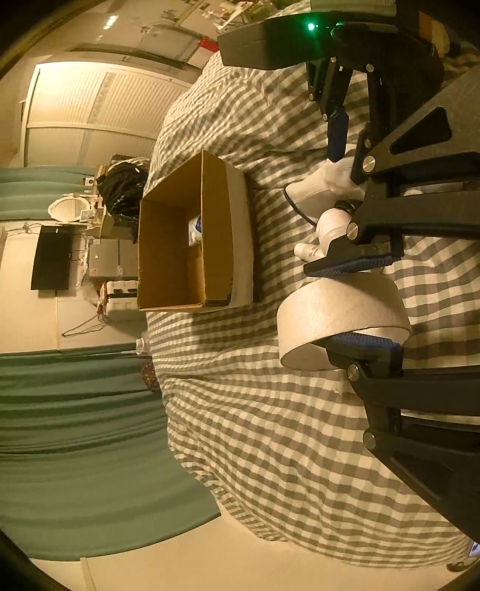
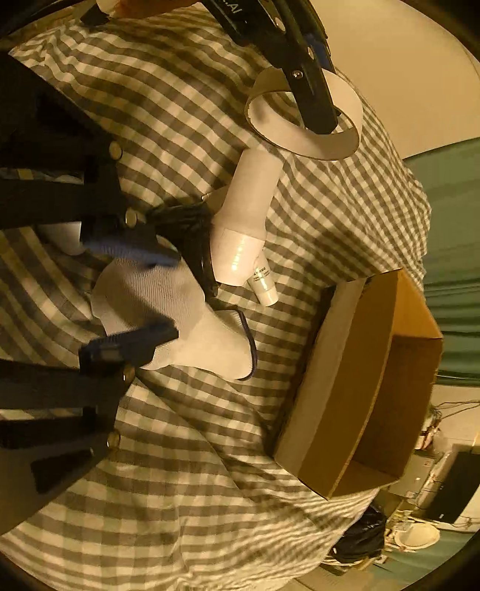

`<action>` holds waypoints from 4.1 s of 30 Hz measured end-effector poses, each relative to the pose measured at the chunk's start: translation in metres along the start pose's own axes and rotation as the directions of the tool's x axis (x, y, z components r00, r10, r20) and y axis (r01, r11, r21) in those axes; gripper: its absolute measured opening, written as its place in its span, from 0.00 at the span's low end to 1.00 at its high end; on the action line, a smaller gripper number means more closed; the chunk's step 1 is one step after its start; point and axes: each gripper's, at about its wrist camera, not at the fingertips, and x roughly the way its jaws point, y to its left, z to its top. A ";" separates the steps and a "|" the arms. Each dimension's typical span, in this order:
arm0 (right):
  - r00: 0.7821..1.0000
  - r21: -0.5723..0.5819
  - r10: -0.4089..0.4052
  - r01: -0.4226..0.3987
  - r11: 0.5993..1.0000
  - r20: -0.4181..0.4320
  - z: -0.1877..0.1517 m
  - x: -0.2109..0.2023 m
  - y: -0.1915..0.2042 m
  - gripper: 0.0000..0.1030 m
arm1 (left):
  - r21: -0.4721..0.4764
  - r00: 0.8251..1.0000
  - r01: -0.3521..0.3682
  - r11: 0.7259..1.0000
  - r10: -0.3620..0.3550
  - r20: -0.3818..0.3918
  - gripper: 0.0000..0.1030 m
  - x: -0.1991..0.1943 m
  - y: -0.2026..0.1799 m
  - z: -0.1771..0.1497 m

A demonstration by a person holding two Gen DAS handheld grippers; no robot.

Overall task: Organize objects
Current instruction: 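Lift the tape roll with the left tool while the right tool grasps the white sock, then lower the tape roll and sock into the box and open both tools, then grasp the white earbud case with the right tool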

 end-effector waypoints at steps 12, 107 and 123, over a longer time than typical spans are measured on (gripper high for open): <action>0.976 0.001 -0.090 0.092 0.996 0.197 0.016 -0.075 -0.002 0.19 | 0.016 0.998 -0.009 1.000 0.008 0.054 0.27 -0.027 -0.005 0.010; 0.867 0.044 -0.221 0.225 0.973 0.447 0.096 -0.218 -0.023 0.80 | 0.077 0.984 -0.048 0.996 0.034 0.174 0.98 -0.069 -0.026 0.086; 0.993 -0.003 -0.102 0.102 0.995 0.062 -0.015 -0.056 0.014 0.80 | 0.048 0.981 -0.163 0.985 0.167 -0.103 0.98 0.007 -0.022 -0.057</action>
